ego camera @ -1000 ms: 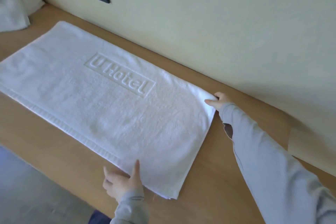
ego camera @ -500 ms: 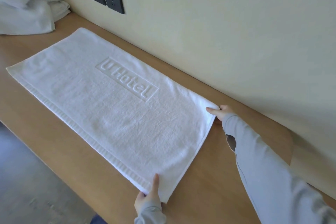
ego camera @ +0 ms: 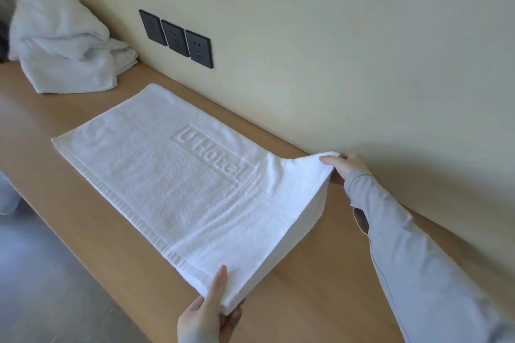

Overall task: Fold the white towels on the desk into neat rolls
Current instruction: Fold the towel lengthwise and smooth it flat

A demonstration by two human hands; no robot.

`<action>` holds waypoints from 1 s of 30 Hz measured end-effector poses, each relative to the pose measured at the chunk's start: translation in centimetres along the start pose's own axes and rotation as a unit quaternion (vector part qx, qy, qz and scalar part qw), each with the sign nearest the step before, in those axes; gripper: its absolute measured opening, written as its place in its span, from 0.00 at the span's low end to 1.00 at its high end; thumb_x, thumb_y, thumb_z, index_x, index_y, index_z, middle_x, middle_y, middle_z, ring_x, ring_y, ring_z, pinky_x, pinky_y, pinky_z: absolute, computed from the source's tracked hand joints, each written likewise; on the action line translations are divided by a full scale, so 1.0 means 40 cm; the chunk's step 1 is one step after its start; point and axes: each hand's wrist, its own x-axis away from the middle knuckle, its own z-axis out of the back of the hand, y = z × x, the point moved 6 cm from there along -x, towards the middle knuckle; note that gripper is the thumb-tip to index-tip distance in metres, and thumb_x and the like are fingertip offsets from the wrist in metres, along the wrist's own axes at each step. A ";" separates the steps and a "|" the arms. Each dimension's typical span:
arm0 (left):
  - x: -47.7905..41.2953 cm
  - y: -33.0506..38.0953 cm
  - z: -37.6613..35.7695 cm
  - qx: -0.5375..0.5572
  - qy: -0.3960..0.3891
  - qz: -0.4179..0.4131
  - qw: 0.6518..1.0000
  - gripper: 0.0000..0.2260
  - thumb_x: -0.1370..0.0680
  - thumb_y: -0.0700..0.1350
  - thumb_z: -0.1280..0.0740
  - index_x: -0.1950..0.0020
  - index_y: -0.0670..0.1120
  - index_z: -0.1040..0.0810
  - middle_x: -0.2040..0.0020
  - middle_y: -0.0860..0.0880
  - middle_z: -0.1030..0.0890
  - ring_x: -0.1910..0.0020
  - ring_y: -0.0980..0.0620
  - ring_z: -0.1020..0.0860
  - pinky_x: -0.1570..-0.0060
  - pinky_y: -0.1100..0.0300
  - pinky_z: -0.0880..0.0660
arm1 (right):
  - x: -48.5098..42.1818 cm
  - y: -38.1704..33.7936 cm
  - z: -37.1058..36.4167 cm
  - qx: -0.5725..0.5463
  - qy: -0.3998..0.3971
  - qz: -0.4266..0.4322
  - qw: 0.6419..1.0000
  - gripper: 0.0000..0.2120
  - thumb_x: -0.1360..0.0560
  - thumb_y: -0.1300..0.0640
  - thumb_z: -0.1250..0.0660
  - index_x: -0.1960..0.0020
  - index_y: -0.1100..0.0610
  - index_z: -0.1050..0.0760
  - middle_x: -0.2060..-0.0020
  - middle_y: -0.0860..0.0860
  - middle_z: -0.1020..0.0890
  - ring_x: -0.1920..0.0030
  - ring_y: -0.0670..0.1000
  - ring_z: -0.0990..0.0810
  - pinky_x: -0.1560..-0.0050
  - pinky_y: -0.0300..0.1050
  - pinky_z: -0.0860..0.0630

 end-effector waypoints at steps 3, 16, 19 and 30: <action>0.009 0.086 -0.002 0.021 -0.018 0.005 1.000 0.17 0.38 0.44 0.22 0.58 0.35 0.21 0.61 0.40 0.18 0.65 0.43 0.21 0.67 0.55 0.26 | 0.009 -0.089 -0.047 0.013 0.014 0.019 1.000 0.07 0.32 0.62 0.29 0.57 0.65 0.23 0.59 0.58 0.21 0.59 0.57 0.21 0.61 0.45 0.22; -0.152 0.541 0.073 0.078 -0.122 -0.070 0.987 0.08 0.26 0.43 0.33 0.54 0.38 0.23 0.68 0.42 0.18 0.71 0.48 0.19 0.66 0.58 0.20 | 0.015 -0.440 -0.413 -0.094 -0.147 0.054 0.983 0.03 0.28 0.65 0.30 0.55 0.63 0.22 0.64 0.57 0.22 0.64 0.54 0.21 0.65 0.46 0.18; -0.213 0.660 0.108 0.003 -0.149 -0.147 0.978 0.06 0.32 0.31 0.30 0.57 0.37 0.19 0.66 0.40 0.18 0.68 0.49 0.18 0.64 0.64 0.21 | 0.002 -0.500 -0.509 -0.081 -0.237 0.055 0.967 0.14 0.28 0.77 0.40 0.50 0.63 0.23 0.59 0.58 0.20 0.58 0.54 0.19 0.59 0.46 0.18; -0.368 0.984 0.170 -0.149 -0.079 -0.322 0.932 0.20 0.31 0.38 0.26 0.78 0.36 0.32 0.70 0.44 0.37 0.74 0.57 0.36 0.74 0.71 0.41 | -0.091 -0.703 -0.791 0.301 -0.044 0.257 0.917 0.03 0.25 0.60 0.34 0.55 0.60 0.24 0.69 0.52 0.30 0.65 0.52 0.31 0.61 0.43 0.34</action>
